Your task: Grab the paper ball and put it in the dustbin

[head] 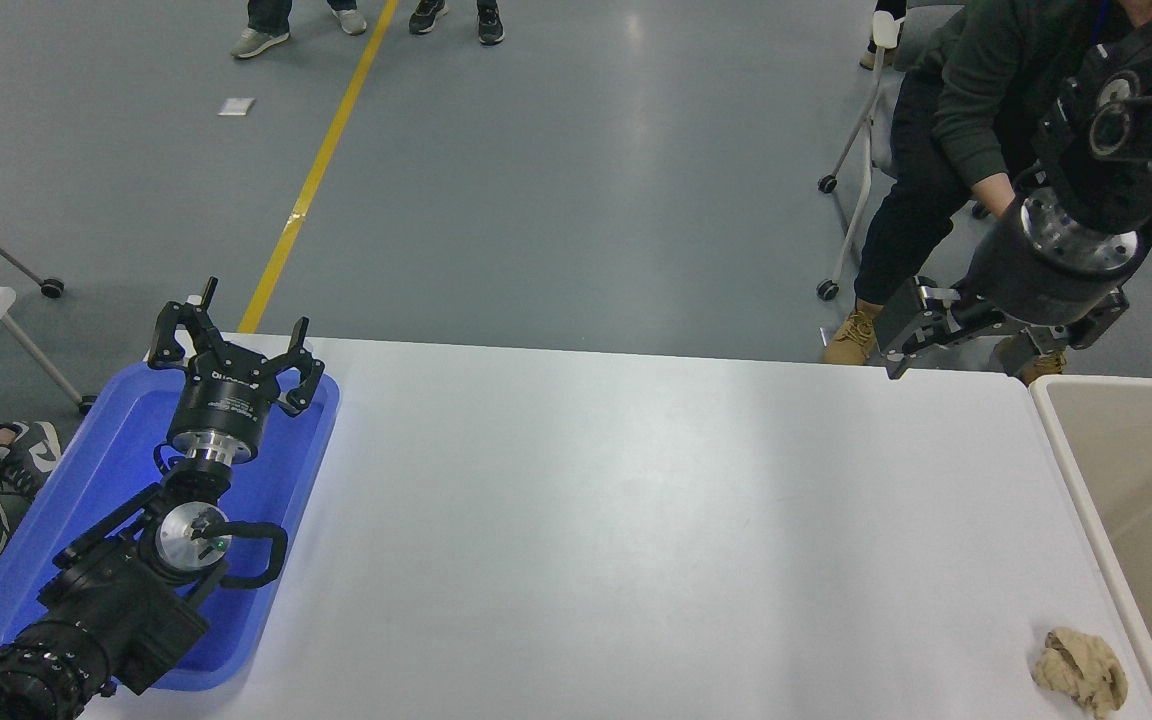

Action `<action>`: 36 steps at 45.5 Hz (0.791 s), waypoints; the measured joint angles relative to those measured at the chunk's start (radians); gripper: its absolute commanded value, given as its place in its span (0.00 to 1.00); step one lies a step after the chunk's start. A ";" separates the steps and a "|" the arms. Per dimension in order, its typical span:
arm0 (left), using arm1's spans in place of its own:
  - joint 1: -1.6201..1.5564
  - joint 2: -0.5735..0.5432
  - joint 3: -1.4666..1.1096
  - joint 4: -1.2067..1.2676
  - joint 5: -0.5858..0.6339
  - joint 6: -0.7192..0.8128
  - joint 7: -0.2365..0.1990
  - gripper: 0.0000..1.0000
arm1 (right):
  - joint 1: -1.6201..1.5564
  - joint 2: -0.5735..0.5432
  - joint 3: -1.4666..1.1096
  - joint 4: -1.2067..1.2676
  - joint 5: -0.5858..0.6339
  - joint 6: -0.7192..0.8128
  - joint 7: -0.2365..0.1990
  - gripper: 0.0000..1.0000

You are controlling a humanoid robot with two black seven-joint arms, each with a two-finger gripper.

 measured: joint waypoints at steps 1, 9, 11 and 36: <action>0.000 0.000 0.000 0.000 0.000 0.000 0.000 1.00 | -0.001 0.000 0.001 -0.001 0.000 0.000 0.000 1.00; 0.001 0.000 0.000 0.000 -0.001 0.000 -0.001 1.00 | -0.008 0.017 0.016 -0.019 0.000 0.000 0.000 1.00; 0.001 0.000 0.000 0.000 -0.001 0.000 -0.002 1.00 | -0.010 0.022 0.018 -0.023 0.000 0.000 0.000 1.00; 0.001 0.000 0.000 0.000 -0.001 0.000 -0.001 1.00 | -0.038 0.054 0.027 -0.059 0.000 0.000 -0.001 1.00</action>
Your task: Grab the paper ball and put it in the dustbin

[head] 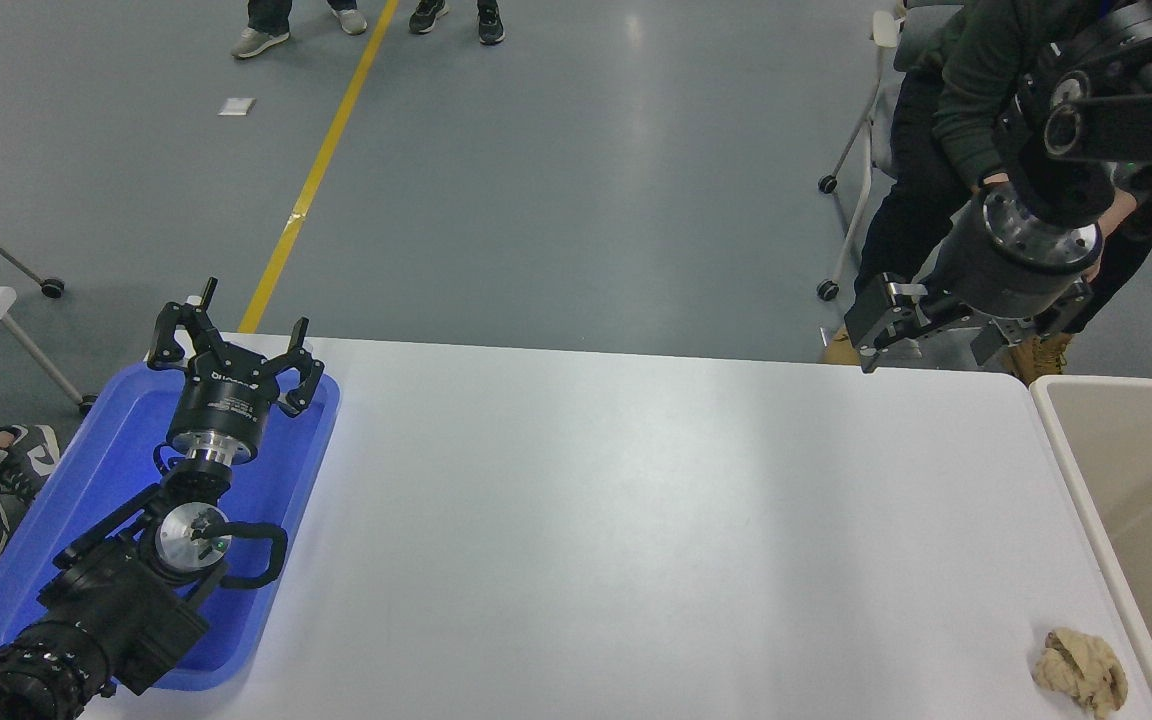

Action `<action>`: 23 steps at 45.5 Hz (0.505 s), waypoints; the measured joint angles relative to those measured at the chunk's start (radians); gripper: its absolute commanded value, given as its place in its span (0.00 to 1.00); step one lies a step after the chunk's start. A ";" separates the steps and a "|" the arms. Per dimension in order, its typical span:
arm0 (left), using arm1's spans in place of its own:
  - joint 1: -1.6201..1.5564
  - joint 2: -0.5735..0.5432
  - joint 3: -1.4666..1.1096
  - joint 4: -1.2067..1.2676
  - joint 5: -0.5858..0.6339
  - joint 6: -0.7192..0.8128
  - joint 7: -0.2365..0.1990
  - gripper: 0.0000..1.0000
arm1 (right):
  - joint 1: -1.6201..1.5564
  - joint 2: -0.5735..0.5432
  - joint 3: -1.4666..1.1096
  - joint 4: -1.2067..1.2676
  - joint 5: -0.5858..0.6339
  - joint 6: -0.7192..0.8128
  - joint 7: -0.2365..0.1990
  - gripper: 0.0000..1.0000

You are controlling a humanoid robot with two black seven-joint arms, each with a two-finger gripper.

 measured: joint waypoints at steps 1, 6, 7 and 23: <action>0.000 0.000 0.000 0.000 0.000 0.000 0.000 1.00 | -0.003 0.000 0.000 -0.004 0.000 0.000 0.000 1.00; 0.000 0.000 0.000 0.000 0.000 0.000 0.000 1.00 | -0.018 0.000 0.003 -0.016 0.000 0.000 0.000 1.00; 0.000 0.000 0.000 0.000 0.000 0.000 0.000 1.00 | -0.021 0.000 0.004 -0.018 0.000 0.000 0.000 1.00; 0.000 0.000 0.000 0.000 0.000 0.000 0.000 1.00 | -0.098 -0.059 0.008 -0.096 0.000 0.000 0.002 1.00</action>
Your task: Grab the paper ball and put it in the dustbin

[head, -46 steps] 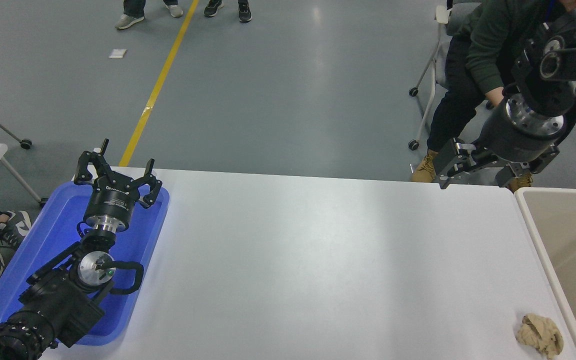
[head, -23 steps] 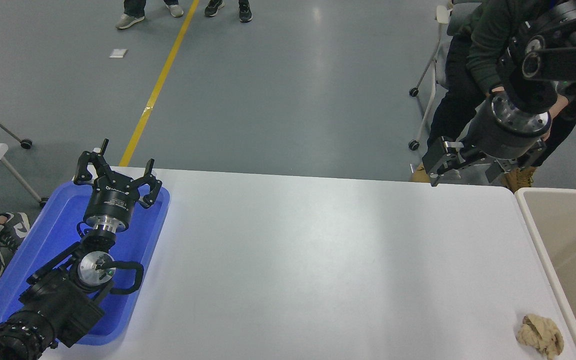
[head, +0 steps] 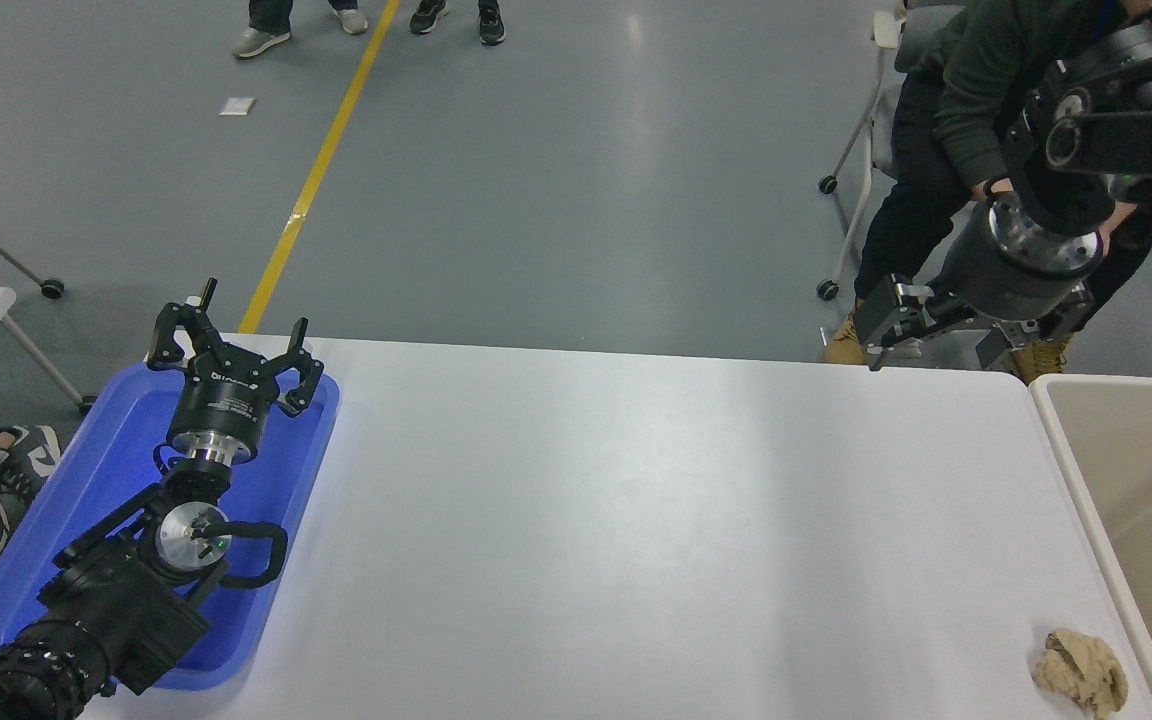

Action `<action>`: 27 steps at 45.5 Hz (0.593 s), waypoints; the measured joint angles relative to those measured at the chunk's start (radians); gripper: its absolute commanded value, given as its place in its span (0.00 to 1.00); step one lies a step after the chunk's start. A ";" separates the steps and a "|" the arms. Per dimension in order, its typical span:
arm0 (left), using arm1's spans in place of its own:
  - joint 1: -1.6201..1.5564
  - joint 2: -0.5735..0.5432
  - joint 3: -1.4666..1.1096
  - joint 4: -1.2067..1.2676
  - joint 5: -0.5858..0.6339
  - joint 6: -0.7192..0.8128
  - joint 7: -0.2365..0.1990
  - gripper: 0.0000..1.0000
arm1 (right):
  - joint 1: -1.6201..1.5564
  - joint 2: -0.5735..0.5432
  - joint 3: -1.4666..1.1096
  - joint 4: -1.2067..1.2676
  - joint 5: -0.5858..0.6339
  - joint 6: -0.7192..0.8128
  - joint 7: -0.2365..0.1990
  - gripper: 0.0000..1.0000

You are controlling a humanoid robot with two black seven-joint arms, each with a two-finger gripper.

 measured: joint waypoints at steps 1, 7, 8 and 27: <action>0.000 0.000 0.000 0.000 0.000 0.000 0.000 1.00 | -0.010 -0.014 0.000 -0.009 0.000 0.000 0.000 1.00; 0.000 0.000 0.000 0.000 0.001 0.000 0.000 1.00 | -0.033 -0.056 -0.008 -0.036 0.001 0.000 0.001 1.00; 0.000 0.000 0.000 0.000 0.001 0.000 0.000 1.00 | -0.036 -0.061 -0.009 -0.040 0.001 0.000 0.001 1.00; 0.000 0.000 0.000 0.000 0.001 0.000 0.000 1.00 | -0.074 -0.198 -0.055 -0.088 0.001 0.000 0.001 1.00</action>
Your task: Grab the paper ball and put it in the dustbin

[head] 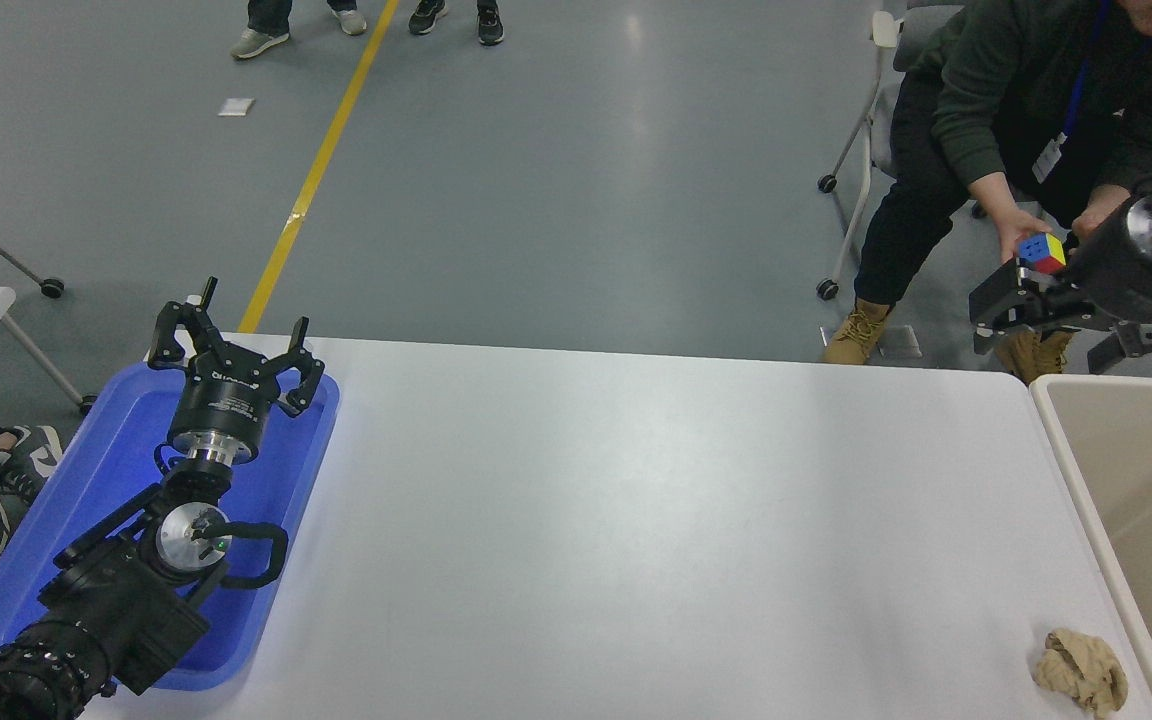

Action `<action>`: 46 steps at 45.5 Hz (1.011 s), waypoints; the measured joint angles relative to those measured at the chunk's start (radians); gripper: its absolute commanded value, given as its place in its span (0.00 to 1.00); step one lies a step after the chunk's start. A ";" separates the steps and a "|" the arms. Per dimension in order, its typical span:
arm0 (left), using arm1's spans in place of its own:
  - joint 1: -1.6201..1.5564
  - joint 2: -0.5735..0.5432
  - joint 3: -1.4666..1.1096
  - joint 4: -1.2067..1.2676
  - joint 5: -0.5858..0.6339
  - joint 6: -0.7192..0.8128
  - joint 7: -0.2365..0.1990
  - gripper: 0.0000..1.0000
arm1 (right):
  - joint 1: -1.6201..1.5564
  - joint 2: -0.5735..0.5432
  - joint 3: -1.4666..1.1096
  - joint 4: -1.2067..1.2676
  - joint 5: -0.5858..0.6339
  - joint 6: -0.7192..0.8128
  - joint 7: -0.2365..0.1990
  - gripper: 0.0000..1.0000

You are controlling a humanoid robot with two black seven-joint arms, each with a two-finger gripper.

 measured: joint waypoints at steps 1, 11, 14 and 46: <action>0.000 0.000 0.000 0.000 0.000 0.000 0.000 1.00 | -0.004 -0.008 -0.001 -0.001 -0.001 0.000 0.000 1.00; 0.000 0.000 0.000 0.000 0.000 0.000 0.000 1.00 | -0.076 -0.085 -0.007 -0.005 -0.008 -0.061 -0.001 1.00; 0.000 0.000 0.000 0.000 0.000 0.000 0.000 1.00 | -0.112 -0.104 -0.008 -0.005 -0.011 -0.093 -0.002 1.00; 0.000 0.000 0.000 0.000 0.000 0.000 0.000 1.00 | -0.514 -0.167 0.072 0.020 -0.016 -0.443 0.008 1.00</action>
